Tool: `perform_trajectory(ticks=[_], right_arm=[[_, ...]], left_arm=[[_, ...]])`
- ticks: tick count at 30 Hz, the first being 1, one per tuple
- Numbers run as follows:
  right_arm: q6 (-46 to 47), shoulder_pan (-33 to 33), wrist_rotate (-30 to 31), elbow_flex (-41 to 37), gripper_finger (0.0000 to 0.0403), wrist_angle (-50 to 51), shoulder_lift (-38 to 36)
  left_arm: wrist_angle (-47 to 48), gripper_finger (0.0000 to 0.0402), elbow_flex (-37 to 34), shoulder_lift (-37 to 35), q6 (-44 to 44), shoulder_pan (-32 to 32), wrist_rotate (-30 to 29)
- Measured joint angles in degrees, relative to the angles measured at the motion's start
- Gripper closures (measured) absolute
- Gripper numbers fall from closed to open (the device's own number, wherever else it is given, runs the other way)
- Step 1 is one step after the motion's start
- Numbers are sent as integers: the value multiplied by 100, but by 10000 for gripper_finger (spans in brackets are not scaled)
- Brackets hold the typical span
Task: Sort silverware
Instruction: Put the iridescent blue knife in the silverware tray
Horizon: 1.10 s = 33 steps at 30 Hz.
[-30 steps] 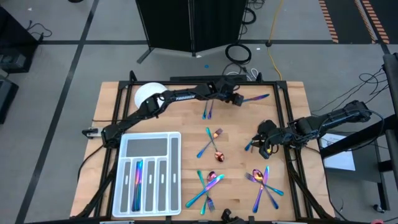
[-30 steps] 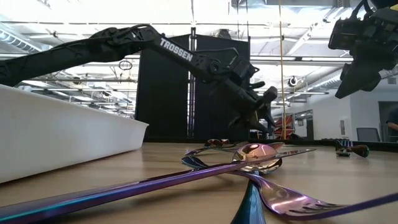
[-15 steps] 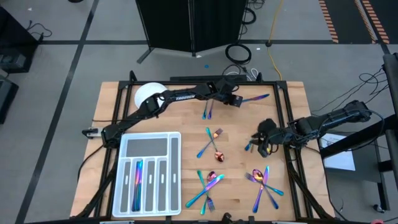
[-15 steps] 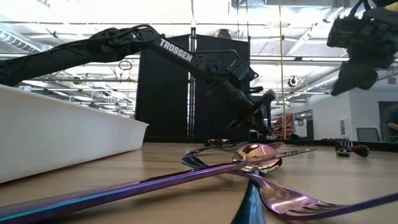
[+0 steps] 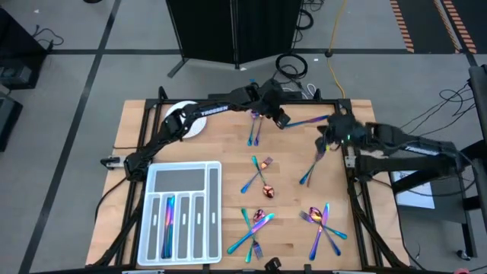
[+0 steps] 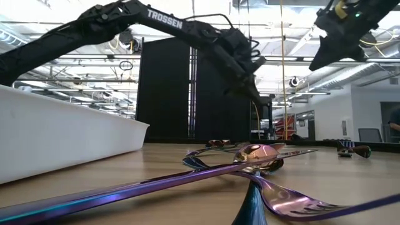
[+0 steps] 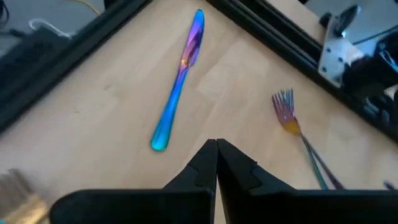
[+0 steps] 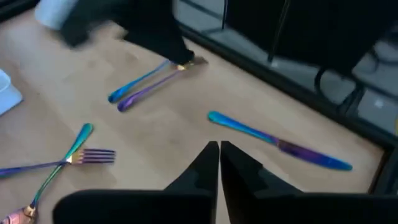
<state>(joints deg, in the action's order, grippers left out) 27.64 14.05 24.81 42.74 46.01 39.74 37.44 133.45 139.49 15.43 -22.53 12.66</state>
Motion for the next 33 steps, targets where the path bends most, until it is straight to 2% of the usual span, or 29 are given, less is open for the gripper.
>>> perform_trajectory(ticks=[2,5,8,11,16,20,26,33], right_arm=[[-315,724,-683,50,401,-46,154],[-514,1721,-1464,49,402,-91,782],[-781,2501,-1717,46,403,-351,1765],[-1065,2993,-1901,46,403,-843,2829],[-1202,3389,-1920,44,403,-1547,4114],[-1231,3559,-1883,42,403,-1989,4708],[-1165,3764,-1833,44,403,-2555,4798],[-1126,3929,-1686,39,403,-2292,4768]], left_arm=[[203,393,7,-100,-330,-20,5],[709,388,1,-162,-738,-43,-51],[1199,364,-4,-237,-1128,-53,-108],[1602,326,7,-298,-1290,-52,-129],[2299,260,-7,-257,-1547,25,-161],[2598,230,-4,-274,-1864,53,-159],[2653,224,-4,-272,-1938,62,-166],[2596,223,-4,-270,-2054,86,-202]])
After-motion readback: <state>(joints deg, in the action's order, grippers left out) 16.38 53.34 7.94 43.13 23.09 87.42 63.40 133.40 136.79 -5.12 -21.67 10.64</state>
